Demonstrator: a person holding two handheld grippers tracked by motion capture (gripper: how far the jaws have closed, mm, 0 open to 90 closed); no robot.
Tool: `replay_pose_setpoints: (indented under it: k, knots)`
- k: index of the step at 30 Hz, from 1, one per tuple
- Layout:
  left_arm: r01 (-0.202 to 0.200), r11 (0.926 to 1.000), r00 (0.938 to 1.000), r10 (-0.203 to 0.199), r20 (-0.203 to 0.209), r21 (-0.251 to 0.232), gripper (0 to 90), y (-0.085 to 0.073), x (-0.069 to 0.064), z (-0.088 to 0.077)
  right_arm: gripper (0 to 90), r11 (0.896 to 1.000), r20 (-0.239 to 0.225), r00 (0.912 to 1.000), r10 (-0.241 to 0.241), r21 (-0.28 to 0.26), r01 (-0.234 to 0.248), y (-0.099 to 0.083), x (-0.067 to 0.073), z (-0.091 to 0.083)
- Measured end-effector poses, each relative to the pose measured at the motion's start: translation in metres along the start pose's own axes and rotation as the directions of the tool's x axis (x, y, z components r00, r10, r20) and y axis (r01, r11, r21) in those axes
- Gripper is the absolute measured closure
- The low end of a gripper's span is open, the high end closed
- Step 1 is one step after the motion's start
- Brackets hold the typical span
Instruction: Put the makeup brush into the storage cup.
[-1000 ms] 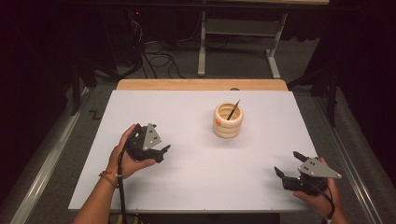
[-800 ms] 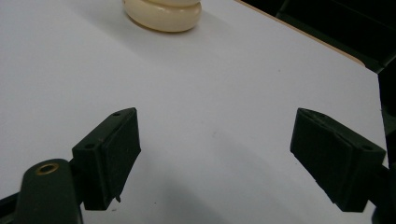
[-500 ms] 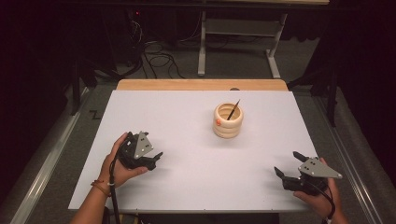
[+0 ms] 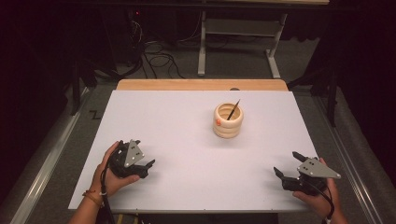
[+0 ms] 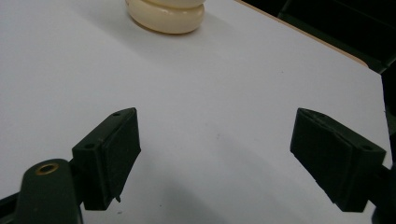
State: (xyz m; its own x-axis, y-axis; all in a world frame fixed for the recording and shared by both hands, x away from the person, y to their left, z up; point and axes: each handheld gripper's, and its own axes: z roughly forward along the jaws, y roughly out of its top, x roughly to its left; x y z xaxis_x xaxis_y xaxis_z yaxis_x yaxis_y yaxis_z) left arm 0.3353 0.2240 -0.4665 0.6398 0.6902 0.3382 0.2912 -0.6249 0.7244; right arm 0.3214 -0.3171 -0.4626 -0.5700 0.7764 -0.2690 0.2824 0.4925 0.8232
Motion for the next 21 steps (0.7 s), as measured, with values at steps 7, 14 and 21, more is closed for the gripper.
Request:
replay_pose_setpoints:
  k: [7, 14, 21]
  knots:
    - [0.037, 0.9993, 0.9993, -0.037, -0.006, -0.007, 18.6, -0.011, 0.000, -0.009, 16.9, 1.000, -0.001, 1.0000, -0.005, 0.003, 0.005, 0.000, 0.000, 0.000]
    - [0.088, 0.9960, 0.9960, -0.088, -0.014, -0.019, 19.0, -0.025, 0.000, -0.017, 16.9, 1.000, 0.003, 1.0000, 0.002, -0.003, -0.002, 0.001, 0.000, 0.000]
    - [0.131, 0.9909, 0.9910, -0.132, -0.023, -0.032, 19.0, -0.034, 0.000, -0.024, 16.9, 1.000, 0.000, 1.0000, -0.009, 0.003, 0.009, 0.001, 0.001, 0.001]
